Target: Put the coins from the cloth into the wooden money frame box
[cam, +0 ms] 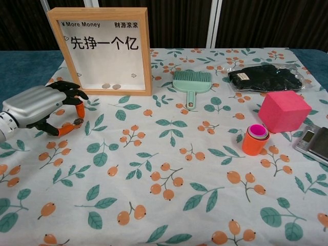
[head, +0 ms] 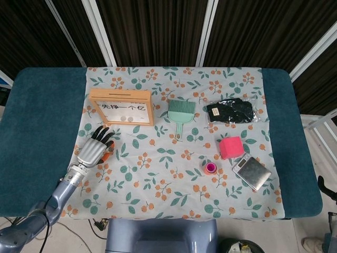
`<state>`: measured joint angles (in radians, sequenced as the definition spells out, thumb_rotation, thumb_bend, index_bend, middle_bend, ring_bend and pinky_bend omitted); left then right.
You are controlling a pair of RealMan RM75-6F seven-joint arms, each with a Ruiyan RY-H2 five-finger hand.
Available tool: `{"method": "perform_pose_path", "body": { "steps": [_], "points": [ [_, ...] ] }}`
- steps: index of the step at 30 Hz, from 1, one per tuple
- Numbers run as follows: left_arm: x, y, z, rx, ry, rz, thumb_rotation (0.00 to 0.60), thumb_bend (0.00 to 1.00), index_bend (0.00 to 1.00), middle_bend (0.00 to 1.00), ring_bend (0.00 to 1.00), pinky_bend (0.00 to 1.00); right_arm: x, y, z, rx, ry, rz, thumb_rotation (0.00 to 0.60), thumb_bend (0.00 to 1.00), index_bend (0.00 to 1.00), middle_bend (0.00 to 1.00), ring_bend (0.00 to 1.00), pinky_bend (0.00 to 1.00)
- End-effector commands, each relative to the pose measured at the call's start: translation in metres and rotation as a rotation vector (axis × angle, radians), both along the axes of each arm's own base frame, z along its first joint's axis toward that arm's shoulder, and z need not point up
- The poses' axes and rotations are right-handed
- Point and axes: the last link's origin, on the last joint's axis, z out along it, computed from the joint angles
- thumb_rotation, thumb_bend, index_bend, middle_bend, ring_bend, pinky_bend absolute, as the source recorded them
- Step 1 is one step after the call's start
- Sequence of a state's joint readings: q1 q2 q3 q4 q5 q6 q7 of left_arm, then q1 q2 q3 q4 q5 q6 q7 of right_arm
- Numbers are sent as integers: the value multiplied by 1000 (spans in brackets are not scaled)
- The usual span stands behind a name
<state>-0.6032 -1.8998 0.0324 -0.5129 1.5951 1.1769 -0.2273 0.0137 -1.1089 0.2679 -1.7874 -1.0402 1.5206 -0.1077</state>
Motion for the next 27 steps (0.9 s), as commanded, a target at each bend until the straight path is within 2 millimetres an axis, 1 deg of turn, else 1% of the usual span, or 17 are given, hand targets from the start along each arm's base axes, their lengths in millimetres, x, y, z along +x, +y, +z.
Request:
{"method": "perform_pose_path", "body": {
  "steps": [1,14,27],
  "points": [
    [1,0,-1,-2,5,-2,600,357,440,154,0,0,0,0,0,0,-1,-1,600,395,128,26,0,0],
    [-1,2,-1,12,27,3,600,358,483,154,0,0,0,0,1,-6,-7,-7,600,394,128,26,0,0],
    [-9,4,-1,21,70,29,600,357,475,145,0,0,0,-1,1,-9,-8,-5,600,395,128,26,0,0]
  ]
}}
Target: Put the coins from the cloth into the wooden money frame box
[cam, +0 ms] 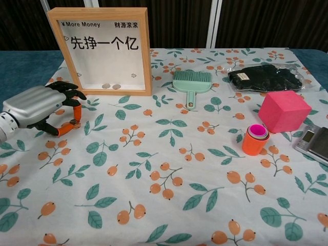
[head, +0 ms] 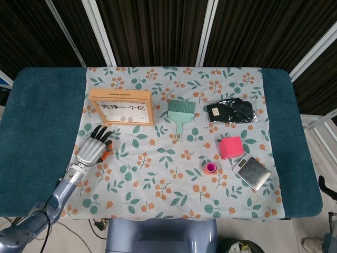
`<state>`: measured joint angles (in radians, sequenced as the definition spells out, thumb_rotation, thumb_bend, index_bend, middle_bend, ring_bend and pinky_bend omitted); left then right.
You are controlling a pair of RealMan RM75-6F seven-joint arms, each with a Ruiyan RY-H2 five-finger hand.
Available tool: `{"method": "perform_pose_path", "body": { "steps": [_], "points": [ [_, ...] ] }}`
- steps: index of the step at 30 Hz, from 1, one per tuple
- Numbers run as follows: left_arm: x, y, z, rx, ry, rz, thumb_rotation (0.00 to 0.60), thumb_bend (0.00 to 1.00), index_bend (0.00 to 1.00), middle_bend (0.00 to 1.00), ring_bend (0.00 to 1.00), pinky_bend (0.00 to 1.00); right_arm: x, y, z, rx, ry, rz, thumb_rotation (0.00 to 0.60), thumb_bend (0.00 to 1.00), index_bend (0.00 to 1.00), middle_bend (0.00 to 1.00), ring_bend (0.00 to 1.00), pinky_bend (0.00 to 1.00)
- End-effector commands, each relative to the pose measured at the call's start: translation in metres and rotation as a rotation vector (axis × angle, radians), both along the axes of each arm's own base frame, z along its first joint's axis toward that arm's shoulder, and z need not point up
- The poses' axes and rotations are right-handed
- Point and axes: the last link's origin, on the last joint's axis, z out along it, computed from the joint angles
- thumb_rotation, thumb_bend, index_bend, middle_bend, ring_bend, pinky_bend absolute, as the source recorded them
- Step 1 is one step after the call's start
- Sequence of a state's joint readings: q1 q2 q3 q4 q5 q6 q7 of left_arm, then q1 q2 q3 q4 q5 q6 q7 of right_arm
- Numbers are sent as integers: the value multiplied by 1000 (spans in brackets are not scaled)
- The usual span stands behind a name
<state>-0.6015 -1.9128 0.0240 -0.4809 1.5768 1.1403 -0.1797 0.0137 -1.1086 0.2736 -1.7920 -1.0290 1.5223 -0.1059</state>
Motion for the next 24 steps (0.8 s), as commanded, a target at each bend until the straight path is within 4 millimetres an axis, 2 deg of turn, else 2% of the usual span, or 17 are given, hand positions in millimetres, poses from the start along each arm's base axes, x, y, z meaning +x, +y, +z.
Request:
{"method": "perform_pose_path", "body": {
  "steps": [1,13,24],
  "points": [
    [-1,0,0,1,9,5,600,358,472,144,0,0,0,0,0,-1,0,1,600,394,128,26,0,0],
    [-2,3,5,7,36,3,600,348,431,134,0,0,0,-1,-1,-4,-2,-1,600,394,128,26,0,0],
    [-2,3,8,12,68,10,600,347,497,147,0,0,0,-1,-1,-7,-5,-6,600,394,128,26,0,0]
  ]
}}
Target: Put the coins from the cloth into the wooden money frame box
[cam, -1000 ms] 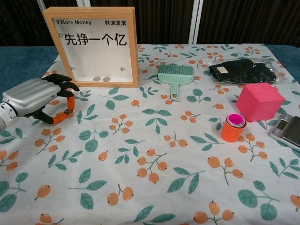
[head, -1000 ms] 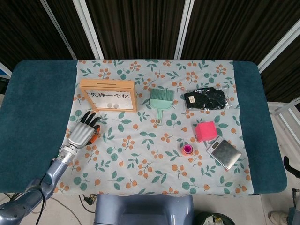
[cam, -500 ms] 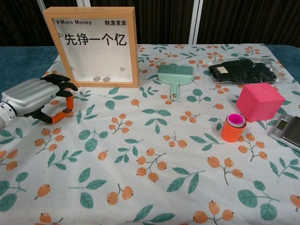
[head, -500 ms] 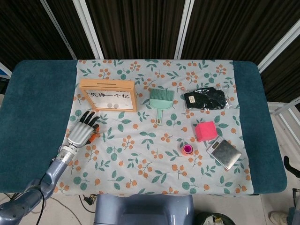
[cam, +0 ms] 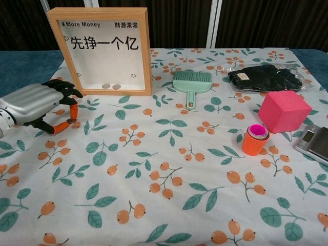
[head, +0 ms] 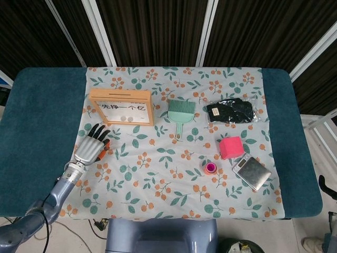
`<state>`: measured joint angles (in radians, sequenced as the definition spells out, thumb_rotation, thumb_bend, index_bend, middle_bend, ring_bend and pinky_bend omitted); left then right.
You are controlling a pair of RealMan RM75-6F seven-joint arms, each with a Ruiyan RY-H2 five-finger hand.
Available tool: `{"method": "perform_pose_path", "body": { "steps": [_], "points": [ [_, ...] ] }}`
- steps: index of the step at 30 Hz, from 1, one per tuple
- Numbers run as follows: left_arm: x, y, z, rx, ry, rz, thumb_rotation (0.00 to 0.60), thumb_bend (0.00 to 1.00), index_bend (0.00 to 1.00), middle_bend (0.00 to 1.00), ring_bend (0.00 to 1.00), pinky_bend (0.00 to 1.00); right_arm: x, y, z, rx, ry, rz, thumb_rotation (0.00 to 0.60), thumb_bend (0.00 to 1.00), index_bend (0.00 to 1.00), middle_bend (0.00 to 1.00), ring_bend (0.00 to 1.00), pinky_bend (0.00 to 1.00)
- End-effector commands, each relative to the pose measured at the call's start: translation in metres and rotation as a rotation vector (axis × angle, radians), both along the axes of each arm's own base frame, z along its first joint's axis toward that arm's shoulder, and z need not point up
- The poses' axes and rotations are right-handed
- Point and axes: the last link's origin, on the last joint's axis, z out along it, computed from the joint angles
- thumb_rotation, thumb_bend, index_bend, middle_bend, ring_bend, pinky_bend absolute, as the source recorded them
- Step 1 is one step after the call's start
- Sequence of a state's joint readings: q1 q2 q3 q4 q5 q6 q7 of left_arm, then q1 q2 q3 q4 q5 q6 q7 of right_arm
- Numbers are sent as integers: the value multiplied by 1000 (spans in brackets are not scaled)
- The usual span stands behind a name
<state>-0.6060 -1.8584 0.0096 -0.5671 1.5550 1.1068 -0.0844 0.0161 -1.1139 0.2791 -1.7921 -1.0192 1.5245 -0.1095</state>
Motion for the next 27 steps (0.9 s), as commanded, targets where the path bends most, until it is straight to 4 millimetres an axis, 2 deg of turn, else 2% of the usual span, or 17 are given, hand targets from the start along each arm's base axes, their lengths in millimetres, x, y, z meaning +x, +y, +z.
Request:
{"method": "perform_pose_path", "body": {
  "steps": [1,16,24,27],
  "points": [
    [-1,0,0,1,13,3,600,347,501,147,0,0,0,0,0,0,-1,0,600,395,128,26,0,0],
    [6,2,0,35,19,-15,600,379,618,197,0,0,0,0,-1,2,-10,-3,600,394,128,26,0,0],
    [9,2,4,49,7,-23,600,569,672,228,0,0,1,0,-1,7,-17,-3,600,395,128,26,0,0],
    [13,3,7,53,-12,-33,600,603,675,229,0,0,1,0,-1,4,-17,-3,600,394,128,26,0,0]
  ]
}}
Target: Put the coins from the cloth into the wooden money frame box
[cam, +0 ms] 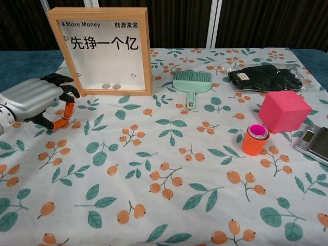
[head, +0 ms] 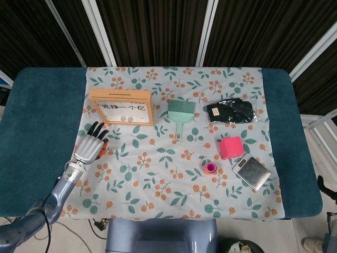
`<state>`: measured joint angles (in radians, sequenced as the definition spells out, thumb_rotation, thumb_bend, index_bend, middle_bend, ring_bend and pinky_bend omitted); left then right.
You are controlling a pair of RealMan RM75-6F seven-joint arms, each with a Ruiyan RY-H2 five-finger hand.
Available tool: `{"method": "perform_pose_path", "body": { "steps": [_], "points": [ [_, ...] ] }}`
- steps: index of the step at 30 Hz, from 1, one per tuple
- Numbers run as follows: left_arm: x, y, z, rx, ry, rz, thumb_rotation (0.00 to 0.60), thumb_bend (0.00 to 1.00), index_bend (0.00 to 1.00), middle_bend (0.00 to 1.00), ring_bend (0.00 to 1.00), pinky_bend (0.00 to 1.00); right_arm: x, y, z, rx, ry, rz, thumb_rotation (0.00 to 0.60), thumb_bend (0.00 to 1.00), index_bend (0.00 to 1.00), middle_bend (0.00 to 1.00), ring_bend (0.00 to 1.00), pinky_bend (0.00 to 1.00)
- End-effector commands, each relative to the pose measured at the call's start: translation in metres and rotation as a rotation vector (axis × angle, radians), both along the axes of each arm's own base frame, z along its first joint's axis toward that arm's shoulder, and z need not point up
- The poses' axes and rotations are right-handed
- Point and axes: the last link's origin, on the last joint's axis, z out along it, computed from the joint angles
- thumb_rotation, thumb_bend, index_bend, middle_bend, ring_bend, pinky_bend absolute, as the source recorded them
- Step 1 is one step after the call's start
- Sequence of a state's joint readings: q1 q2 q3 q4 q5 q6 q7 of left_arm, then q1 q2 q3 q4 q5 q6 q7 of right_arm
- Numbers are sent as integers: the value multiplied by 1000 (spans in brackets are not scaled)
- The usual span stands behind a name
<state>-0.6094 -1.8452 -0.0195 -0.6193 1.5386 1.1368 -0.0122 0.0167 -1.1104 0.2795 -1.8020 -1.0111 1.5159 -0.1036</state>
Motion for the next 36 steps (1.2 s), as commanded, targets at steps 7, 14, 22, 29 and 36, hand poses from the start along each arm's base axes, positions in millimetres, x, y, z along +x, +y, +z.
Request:
{"method": "perform_pose_path", "body": {
  "steps": [7,14,22,29,36],
  "points": [
    [44,-1,34,25,-147,-111,600,607,678,229,0,0,0,-1,0,-3,-2,0,600,395,128,26,0,0],
    [118,-15,104,28,-166,-217,600,647,683,231,0,0,1,-1,1,-10,0,3,600,395,128,26,0,0],
    [191,-4,168,56,-63,-223,600,715,722,260,0,0,2,-1,1,-17,3,4,600,395,128,26,0,0],
    [244,29,204,95,178,-123,600,765,732,264,0,0,2,0,0,-13,1,3,600,395,128,26,0,0],
    [276,57,200,103,353,46,600,832,756,261,0,0,2,1,1,-15,4,-3,600,394,128,26,0,0]
  ]
}}
